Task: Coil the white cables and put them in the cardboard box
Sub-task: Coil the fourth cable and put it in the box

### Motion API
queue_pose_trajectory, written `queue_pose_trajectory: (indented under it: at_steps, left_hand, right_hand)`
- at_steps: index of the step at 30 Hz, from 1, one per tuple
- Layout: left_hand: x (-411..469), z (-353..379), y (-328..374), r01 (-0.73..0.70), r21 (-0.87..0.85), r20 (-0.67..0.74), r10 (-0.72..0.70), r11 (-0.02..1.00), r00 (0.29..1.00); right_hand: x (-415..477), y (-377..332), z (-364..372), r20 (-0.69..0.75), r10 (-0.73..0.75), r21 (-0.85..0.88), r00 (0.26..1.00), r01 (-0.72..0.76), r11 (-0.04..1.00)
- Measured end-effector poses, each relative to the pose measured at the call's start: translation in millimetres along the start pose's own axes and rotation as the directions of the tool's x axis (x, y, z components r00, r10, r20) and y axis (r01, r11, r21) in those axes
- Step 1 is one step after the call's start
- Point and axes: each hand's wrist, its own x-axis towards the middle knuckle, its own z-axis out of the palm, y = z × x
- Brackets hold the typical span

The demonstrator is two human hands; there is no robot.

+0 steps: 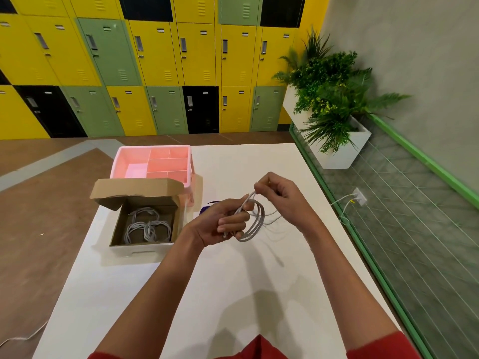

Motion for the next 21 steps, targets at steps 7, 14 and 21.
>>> queue_pose_trajectory:
  at_steps: [7, 14, 21]
  left_hand:
    - [2.6, 5.9, -7.7, -0.026, 0.121, -0.026, 0.029, 0.992, 0.999]
    - [0.0, -2.0, -3.4, -0.025, -0.29, 0.242, 0.098, 0.957, 0.965]
    - [-2.1, -8.5, -0.2, -0.006, -0.413, 0.268, 0.128, 0.911, 0.955]
  right_hand:
    - [10.9, -19.4, -4.0, -0.019, -0.076, 0.031, 0.997, 0.077, 0.997]
    - [-2.2, -4.1, -4.6, 0.075, 0.104, 0.035, 0.992, -0.107, 0.994]
    - [-11.7, -5.8, -0.3, 0.247, 0.15, 0.072, 0.957, -0.172, 0.982]
